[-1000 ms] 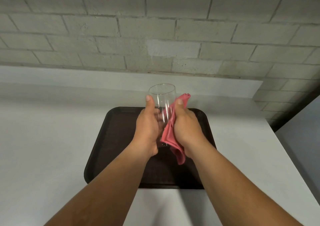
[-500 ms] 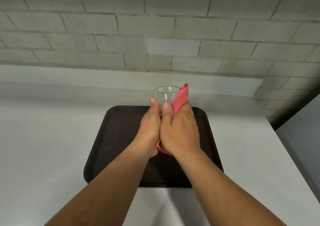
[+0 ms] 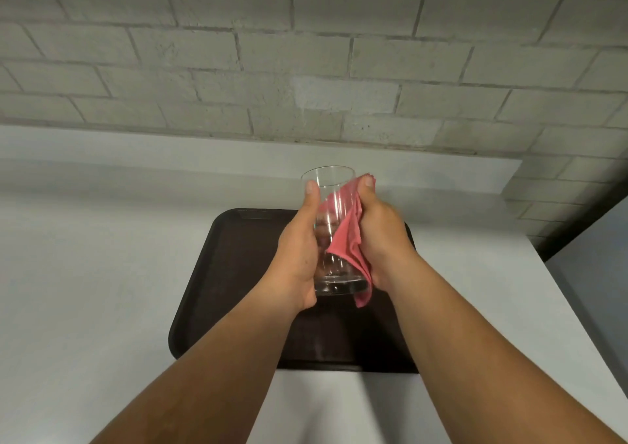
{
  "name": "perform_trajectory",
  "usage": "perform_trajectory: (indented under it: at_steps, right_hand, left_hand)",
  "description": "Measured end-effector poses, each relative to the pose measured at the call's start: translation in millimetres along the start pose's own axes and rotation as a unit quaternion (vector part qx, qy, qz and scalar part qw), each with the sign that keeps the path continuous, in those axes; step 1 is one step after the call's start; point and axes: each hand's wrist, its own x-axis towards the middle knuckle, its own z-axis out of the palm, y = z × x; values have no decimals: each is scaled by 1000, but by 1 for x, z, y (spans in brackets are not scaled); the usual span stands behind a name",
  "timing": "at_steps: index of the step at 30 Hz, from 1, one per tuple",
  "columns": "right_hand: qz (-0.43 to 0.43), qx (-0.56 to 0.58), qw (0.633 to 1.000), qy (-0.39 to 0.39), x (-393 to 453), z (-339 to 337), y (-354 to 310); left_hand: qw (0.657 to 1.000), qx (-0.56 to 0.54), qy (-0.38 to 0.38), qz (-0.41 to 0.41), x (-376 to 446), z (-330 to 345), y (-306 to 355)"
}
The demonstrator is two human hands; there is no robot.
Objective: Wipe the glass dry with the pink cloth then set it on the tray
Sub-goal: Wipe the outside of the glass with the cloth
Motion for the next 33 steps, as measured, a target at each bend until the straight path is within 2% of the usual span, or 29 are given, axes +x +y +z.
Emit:
perform_trajectory:
  at_steps: [4, 7, 10, 13, 17, 21, 24, 27, 30, 33]
  right_hand:
    - [-21, -80, 996, -14, -13, 4, 19]
    - [-107, -174, 979, 23, -26, 12, 29]
    - [-163, -234, 957, 50, -35, 20, 29]
    - [-175, -294, 936, 78, -38, 26, 23]
    - [-181, -249, 947, 90, -31, 25, 7]
    - [-92, -136, 985, 50, -16, 15, -6]
    - [-47, -50, 998, 16, -9, 7, -6]
    - [-34, -52, 998, 25, -4, 3, -3]
    - [-47, -81, 994, 47, -2, 5, 0]
    - [-97, -135, 983, 83, -5, 11, 3]
  left_hand:
    - [996, 35, 76, 8, 5, -1, 4]
    - [988, 93, 121, 14, 10, -2, 6]
    - [988, 120, 99, 20, 11, -2, 2]
    - [992, 110, 57, 14, 10, -3, -1]
    - [997, 81, 5, 7, 11, -10, -3]
    - [999, 48, 11, -8, 6, -13, -4]
    - [999, 36, 13, -6, 6, -10, -3]
    - [998, 39, 53, 6, 3, -2, -3]
    - [986, 109, 114, 48, 8, -2, -4]
    - [984, 149, 92, 31, 12, -2, -7]
